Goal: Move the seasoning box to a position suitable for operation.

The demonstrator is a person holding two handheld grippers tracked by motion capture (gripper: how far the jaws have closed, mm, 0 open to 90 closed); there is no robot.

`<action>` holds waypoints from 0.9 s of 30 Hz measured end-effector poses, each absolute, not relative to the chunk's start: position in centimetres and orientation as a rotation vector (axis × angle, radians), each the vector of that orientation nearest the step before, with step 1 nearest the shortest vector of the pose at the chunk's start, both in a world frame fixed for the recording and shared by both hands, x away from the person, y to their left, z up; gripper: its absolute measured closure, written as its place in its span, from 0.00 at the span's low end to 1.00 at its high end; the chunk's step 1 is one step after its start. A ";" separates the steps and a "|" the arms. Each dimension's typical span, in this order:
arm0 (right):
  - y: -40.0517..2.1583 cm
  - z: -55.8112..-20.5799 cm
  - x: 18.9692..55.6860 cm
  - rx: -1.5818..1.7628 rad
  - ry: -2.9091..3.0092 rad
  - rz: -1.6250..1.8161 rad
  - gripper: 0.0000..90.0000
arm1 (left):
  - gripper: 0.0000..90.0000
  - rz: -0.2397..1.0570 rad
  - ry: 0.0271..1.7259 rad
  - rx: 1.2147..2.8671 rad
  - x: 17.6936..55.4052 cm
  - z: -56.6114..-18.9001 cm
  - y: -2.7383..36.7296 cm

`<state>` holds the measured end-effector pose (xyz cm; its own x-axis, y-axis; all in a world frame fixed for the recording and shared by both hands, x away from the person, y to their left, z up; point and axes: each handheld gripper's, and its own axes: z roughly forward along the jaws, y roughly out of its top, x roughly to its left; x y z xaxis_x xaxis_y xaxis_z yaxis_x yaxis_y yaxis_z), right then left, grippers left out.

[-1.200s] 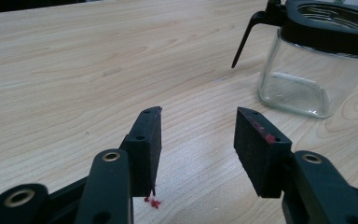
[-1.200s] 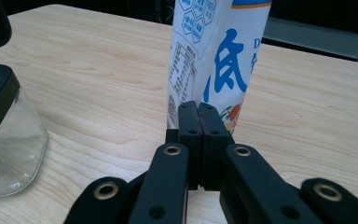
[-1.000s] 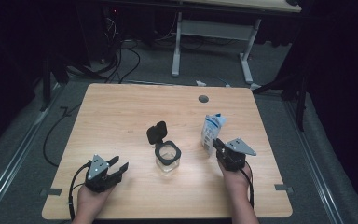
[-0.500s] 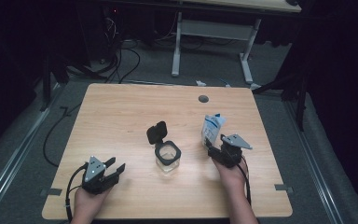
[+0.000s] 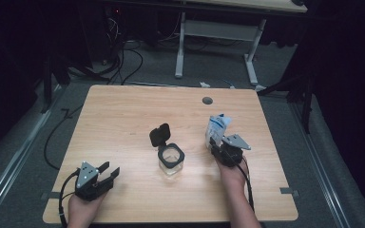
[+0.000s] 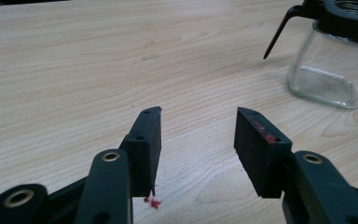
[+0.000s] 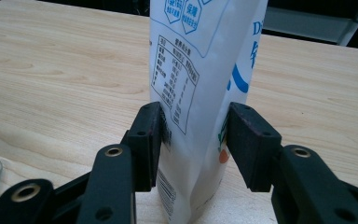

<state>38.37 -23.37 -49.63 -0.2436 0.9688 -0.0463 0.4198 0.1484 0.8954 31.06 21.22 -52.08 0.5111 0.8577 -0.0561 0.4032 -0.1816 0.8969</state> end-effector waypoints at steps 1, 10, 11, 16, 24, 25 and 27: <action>-23.4 -49.6 38.4 1.337 1.762 1.054 0.63 | 0.57 0.592 1.056 1.787 31.0 -52.1 21.2; -23.7 -49.1 38.1 1.301 1.709 1.129 0.62 | 0.57 0.595 1.054 1.788 31.0 -52.0 21.2; -23.7 -49.1 38.1 1.301 1.709 1.129 0.62 | 0.57 0.595 1.054 1.788 31.0 -52.0 21.2; -23.5 -49.1 38.0 1.291 1.717 1.127 0.67 | 0.57 0.597 1.054 1.788 31.0 -52.0 21.2; -24.0 -48.9 38.3 1.348 1.672 1.177 0.71 | 0.55 0.575 1.044 1.776 30.9 -51.9 21.4; -24.0 -48.9 38.3 1.348 1.671 1.167 0.72 | 0.54 0.580 1.040 1.784 30.8 -51.8 21.4; -24.1 -48.9 38.4 1.349 1.682 1.176 0.74 | 0.53 0.582 1.038 1.788 30.8 -51.8 21.4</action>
<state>38.36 -24.11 -48.89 -0.2383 0.9706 0.0329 0.3641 0.0579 0.9296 30.81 21.35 -51.84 0.5255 0.8490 -0.0561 0.3946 -0.1847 0.9001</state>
